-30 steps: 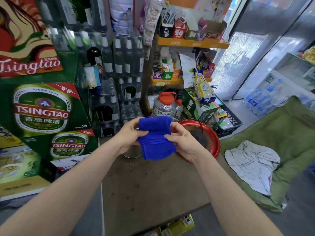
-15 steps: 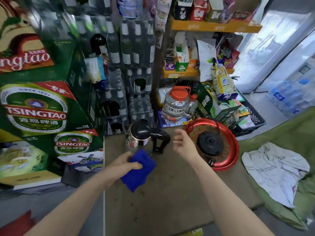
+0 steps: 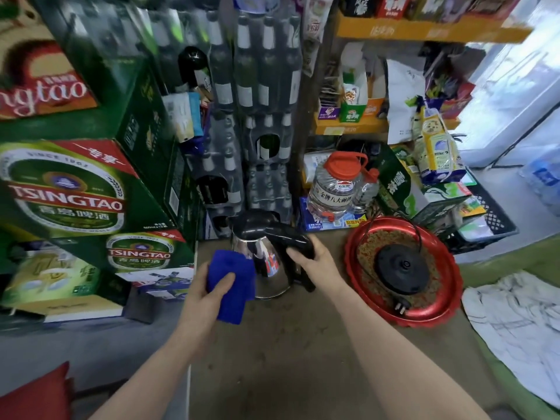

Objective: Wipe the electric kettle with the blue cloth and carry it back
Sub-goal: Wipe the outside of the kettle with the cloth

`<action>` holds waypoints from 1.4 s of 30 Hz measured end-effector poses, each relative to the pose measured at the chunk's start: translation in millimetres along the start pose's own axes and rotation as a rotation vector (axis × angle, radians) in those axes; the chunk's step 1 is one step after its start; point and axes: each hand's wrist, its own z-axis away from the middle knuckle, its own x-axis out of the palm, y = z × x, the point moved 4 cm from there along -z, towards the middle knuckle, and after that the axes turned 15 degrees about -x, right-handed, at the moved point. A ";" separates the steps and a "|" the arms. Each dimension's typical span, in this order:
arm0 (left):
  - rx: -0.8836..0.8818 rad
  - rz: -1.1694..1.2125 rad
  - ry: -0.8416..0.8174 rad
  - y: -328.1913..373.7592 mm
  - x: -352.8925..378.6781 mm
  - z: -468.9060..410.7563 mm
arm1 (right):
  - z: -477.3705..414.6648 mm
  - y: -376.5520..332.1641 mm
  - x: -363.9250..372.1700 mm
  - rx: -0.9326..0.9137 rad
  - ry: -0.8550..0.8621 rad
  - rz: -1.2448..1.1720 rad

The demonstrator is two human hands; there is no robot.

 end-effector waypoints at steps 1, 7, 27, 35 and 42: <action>0.134 -0.117 0.036 10.6 -0.6 4.6 | 0.6 -14.3 1.5 -0.024 0.034 -0.021; 0.694 -0.605 0.105 76.3 42.3 43.3 | 17.4 -103.6 -32.6 -0.171 0.133 0.031; 1.050 -1.047 0.397 134.9 129.5 140.1 | 101.2 -267.0 -77.9 -0.387 0.628 0.018; 1.242 -1.173 0.452 109.8 110.7 158.4 | 110.1 -292.8 -58.8 -0.518 0.573 0.005; 1.130 -1.000 0.240 156.8 102.1 157.6 | 106.6 -302.1 -58.5 -0.440 0.586 0.041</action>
